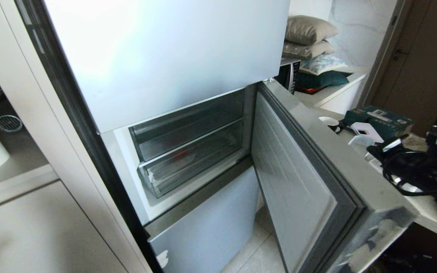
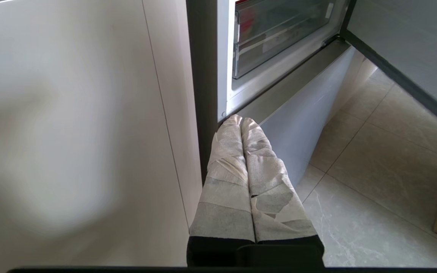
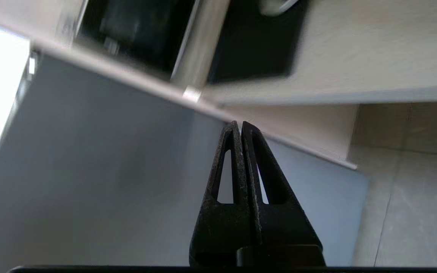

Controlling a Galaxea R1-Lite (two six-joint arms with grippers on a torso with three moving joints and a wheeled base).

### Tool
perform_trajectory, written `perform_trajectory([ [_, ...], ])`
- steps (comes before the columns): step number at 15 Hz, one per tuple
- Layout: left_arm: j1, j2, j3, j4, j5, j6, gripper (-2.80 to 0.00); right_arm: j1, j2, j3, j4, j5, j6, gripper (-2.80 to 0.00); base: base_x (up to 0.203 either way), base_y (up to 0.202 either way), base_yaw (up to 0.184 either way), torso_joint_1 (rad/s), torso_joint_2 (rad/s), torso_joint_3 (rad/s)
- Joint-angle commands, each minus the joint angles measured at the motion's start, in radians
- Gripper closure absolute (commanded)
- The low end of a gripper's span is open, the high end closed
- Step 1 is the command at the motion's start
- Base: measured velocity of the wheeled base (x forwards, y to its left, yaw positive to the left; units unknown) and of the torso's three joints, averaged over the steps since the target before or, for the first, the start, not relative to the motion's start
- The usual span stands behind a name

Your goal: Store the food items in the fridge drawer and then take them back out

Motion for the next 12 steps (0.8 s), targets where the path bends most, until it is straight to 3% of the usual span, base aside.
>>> perform_trajectory([
  [1,0.0,0.0,0.0,0.0,0.0,0.0,0.0,0.099,0.077,-0.054,-0.011,-0.025,-0.002,0.0,0.0,0.0,0.0,0.0,0.0,0.0],
  [6,0.0,0.0,0.0,0.0,0.0,0.0,0.0,0.37,0.266,-0.295,-0.012,-0.121,-0.072,0.0,0.0,0.0,0.0,0.0,0.0,0.0],
  [12,0.0,0.0,0.0,0.0,0.0,0.0,0.0,0.54,0.451,-0.623,0.069,-0.141,-0.149,0.0,0.0,0.0,0.0,0.0,0.0,0.0],
])
